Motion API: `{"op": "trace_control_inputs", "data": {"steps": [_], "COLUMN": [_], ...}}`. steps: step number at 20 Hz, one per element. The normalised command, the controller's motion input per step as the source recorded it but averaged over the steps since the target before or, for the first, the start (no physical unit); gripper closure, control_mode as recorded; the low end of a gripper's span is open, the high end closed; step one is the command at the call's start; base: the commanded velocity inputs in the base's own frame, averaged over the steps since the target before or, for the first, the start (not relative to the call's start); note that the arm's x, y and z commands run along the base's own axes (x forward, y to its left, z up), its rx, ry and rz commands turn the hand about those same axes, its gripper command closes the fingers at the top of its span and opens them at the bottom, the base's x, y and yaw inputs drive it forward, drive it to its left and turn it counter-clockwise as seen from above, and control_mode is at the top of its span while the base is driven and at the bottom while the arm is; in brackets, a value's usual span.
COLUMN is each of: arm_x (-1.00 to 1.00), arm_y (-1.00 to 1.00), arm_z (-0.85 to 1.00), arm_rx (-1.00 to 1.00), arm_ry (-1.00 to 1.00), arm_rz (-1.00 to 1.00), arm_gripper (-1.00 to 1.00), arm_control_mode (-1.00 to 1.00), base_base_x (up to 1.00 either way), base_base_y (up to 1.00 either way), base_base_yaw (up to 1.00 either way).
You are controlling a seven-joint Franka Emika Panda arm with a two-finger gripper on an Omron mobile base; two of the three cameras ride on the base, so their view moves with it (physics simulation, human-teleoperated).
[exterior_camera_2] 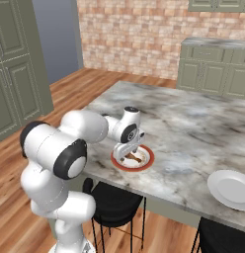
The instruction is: Transport the chicken drumstick and garlic to the fridge. Place the chicken drumstick on the rack containing meat and place the garlic on the rack containing the vegetable, ensuring meats and vegetables are on different racks.
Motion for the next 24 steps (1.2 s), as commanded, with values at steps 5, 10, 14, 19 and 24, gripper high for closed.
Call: {"op": "trace_control_inputs", "data": {"steps": [5,10,14,19,24], "arm_x": [0.02,0.15,0.27,0.27,0.25], "arm_y": [-0.07,-0.07,-0.1,-0.05,-0.08], "arm_z": [-0.21,-0.21,-0.21,-0.24,-0.21], "arm_rx": [0.0,0.0,0.0,0.0,0.0], "arm_ry": [0.0,0.0,0.0,0.0,0.0], "arm_rz": [0.0,0.0,0.0,0.0,0.0], "arm_gripper": [-1.0,-1.0,-1.0,-1.0,-1.0], "arm_control_mode": [-1.0,-1.0,-1.0,-1.0,-1.0], "base_base_x": [0.0,0.0,0.0,0.0,0.0], "base_base_y": [0.0,0.0,0.0,0.0,0.0], "base_base_yaw": [0.0,0.0,0.0,0.0,0.0]}}
